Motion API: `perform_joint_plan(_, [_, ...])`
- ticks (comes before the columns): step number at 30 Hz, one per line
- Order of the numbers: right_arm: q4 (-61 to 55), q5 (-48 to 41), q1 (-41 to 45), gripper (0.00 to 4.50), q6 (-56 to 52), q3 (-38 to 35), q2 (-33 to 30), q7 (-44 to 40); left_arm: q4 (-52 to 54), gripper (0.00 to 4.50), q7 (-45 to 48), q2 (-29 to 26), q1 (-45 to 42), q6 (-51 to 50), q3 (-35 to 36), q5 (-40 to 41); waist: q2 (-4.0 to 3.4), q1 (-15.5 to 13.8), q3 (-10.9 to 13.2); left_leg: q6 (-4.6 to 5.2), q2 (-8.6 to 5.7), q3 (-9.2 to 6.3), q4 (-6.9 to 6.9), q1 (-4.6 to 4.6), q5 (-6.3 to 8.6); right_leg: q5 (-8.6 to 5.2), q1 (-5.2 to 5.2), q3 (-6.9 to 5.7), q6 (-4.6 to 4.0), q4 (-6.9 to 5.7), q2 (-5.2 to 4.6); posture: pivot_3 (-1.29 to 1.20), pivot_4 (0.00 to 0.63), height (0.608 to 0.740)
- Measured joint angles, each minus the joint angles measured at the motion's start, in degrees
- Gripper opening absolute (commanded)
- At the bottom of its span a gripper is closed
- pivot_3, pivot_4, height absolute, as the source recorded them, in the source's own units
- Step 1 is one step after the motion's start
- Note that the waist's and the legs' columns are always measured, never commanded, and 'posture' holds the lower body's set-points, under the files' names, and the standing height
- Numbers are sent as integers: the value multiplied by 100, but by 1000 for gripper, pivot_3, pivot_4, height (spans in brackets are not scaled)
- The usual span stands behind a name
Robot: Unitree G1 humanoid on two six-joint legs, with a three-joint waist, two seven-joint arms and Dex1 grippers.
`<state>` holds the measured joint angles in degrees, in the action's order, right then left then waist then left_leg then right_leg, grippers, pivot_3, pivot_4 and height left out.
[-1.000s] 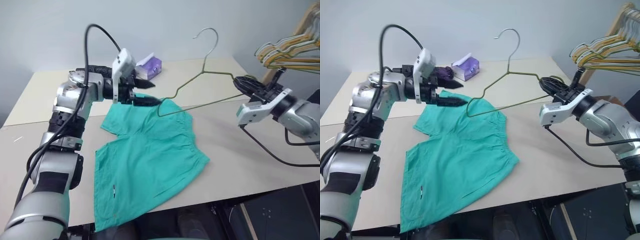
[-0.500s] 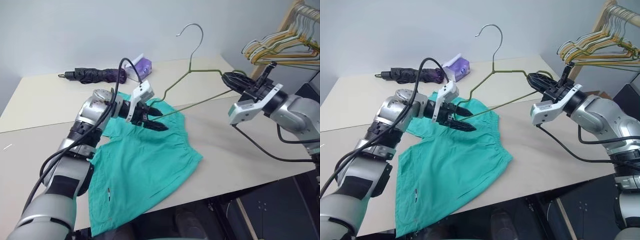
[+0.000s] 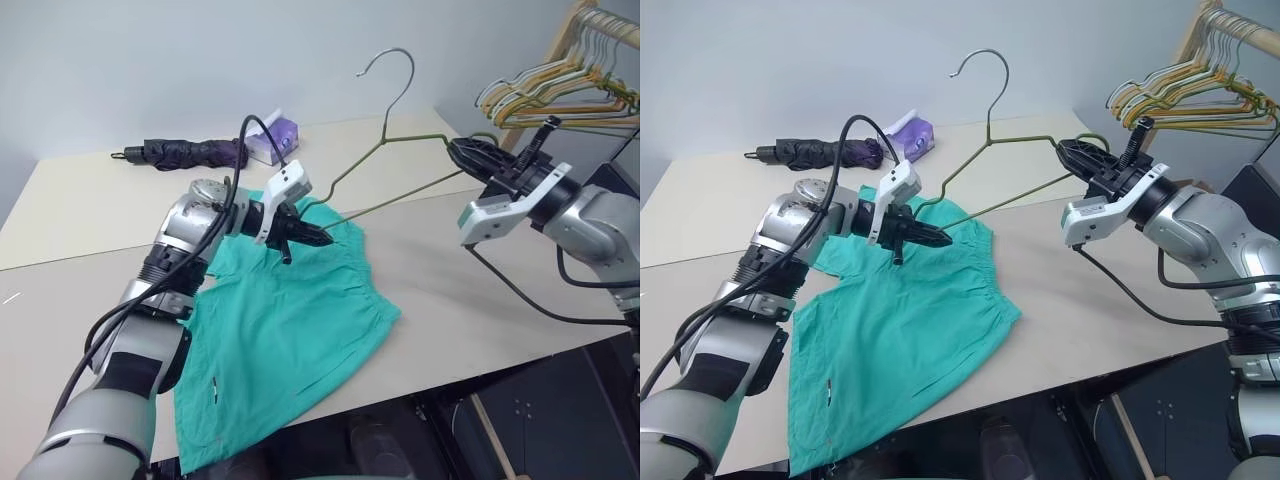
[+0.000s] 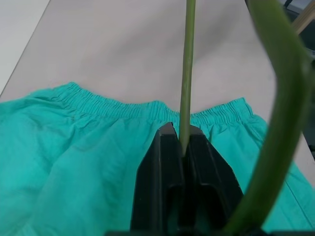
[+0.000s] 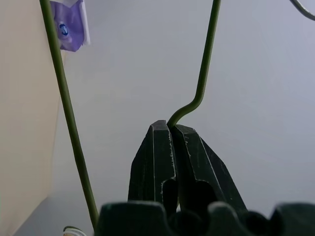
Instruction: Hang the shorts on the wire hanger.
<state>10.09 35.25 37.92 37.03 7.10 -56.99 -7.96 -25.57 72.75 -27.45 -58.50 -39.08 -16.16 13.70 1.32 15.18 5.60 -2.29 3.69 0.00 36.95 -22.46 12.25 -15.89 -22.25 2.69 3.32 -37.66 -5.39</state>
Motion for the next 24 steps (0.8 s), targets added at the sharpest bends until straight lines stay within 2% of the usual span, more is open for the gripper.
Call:
perform_joint_plan(3, [-44,-22,-3,0,12,-30,4,-36,54,12,9,-51,9,5,37,-2,-2,-1,-11,-2,0,0,0,1,-1,0,1,0,0,-2,0,-187,4,740])
perform_joint_plan(8, [-149,-643,-218,1457,393,-62,-70,-476,122,0,60,-322,50,104,24,-73,-4,-1,-27,-2,0,0,-1,6,-1,0,7,1,0,-1,0,-183,12,740])
perform_joint_plan(12, [-239,-1525,-623,2783,764,-55,-487,-1308,-20,0,76,-759,78,461,-149,-546,-5,-6,-27,-2,-3,0,0,11,-1,0,15,1,1,1,-3,-177,19,740])
perform_joint_plan(15, [-412,-2426,-859,3772,646,-51,-713,-2094,-161,0,130,-1007,106,923,-437,-964,-5,-10,-28,-2,-3,0,-1,16,-1,-1,19,1,1,0,-3,-170,23,740])
perform_joint_plan(17, [-776,-3355,-1076,4363,25,-39,-869,-2866,-187,0,272,-1259,187,1369,-627,-1256,-5,3,-28,-1,0,1,-2,17,-1,0,19,4,1,-1,1,-164,27,740])
perform_joint_plan(18, [-948,-3771,-1138,4479,-378,-40,-916,-3184,-201,0,334,-1359,249,1617,-671,-1380,-5,10,-28,-1,0,1,-2,18,-1,0,19,5,1,-2,1,-162,29,740])
perform_joint_plan(21, [-1609,-5057,-1190,4479,-2083,-43,-1114,-4144,-201,0,602,-1632,438,2453,-780,-1652,-6,-27,-28,-1,0,1,0,19,-1,-1,19,4,1,-9,0,-159,33,740])
perform_joint_plan(24, [-2124,-5853,-889,4479,-3730,68,-1242,-4941,-164,0,871,-1669,513,2758,-765,-1665,-6,-114,-28,0,1,1,5,16,0,0,18,2,1,-9,0,-152,38,740])
